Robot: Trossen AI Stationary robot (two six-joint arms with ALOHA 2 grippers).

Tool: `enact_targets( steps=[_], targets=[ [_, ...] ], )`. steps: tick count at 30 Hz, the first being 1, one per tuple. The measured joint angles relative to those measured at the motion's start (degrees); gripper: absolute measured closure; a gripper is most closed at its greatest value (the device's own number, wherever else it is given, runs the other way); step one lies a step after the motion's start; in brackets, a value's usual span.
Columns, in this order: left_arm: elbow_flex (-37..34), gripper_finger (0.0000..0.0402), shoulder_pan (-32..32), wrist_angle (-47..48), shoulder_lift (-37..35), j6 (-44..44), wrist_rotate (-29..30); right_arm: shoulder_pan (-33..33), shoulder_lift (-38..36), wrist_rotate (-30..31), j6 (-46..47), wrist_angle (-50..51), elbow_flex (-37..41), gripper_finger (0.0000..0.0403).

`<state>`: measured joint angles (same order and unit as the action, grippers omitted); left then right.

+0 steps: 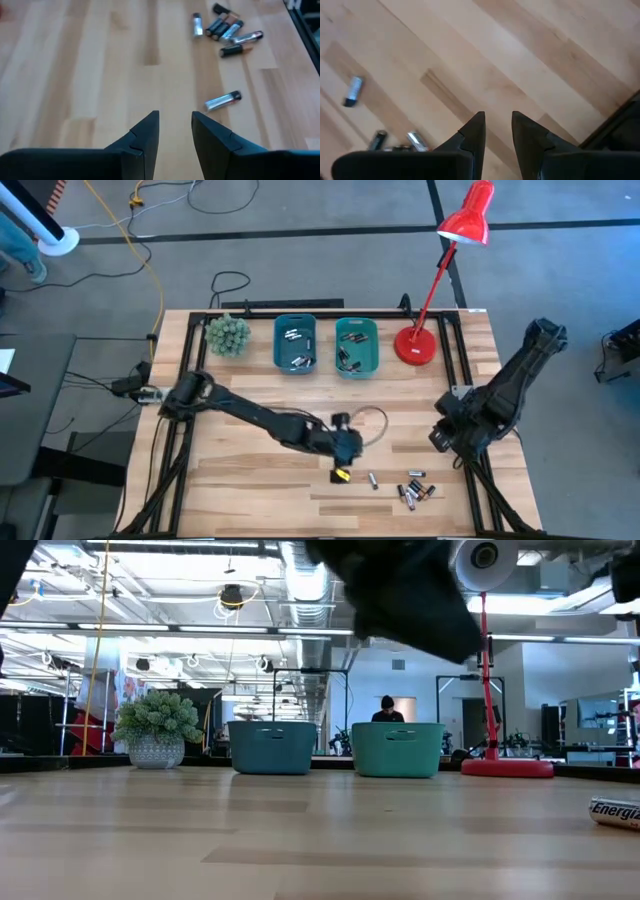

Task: Sort batteries
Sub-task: Put the silver battery into the blue bin

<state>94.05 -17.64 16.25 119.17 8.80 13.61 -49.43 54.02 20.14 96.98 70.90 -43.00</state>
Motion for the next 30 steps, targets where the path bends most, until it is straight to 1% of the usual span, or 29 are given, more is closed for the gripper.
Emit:
enact_targets(
  steps=[5,7,11,13,17,20,23,28,30],
  targets=[
    [10.60,0.0290,-1.81,1.75,8.40,-2.62,-2.99,-3.89,-0.07,-0.02,2.04,-5.17,2.78,0.0290],
    [14.47,0.0290,-2.49,2.97,11.54,-4.78,-3.15,-5.07,0.02,-0.01,2.08,-7.77,3.68,0.0290],
    [21.30,0.0290,-3.72,6.05,16.68,-14.02,-3.28,-6.82,0.79,-0.02,2.61,-9.95,3.99,0.0290],
    [23.75,0.0290,-3.98,6.37,18.82,-17.11,-3.28,-7.21,1.35,-0.02,2.70,-10.54,3.97,0.0290],
    [25.94,0.0290,-3.60,6.39,21.32,-18.94,-3.44,-8.48,1.96,-0.02,3.65,-10.64,3.97,0.0290],
    [26.02,0.0290,-2.51,7.09,21.68,-19.06,-5.28,-8.84,2.72,-0.04,3.69,-11.55,3.97,0.0290],
    [26.06,0.0290,-1.19,7.39,21.62,-19.10,-8.83,-9.39,3.32,-0.04,3.69,-11.97,3.97,0.0290],
    [26.06,0.0290,0.45,7.20,21.62,-20.52,-18.27,-10.36,3.52,-0.04,4.37,-12.72,3.95,0.0290],
    [26.08,0.0290,0.54,7.81,21.60,-22.03,-20.54,-11.05,3.52,-0.04,5.37,-12.72,3.95,0.0290]
  ],
)
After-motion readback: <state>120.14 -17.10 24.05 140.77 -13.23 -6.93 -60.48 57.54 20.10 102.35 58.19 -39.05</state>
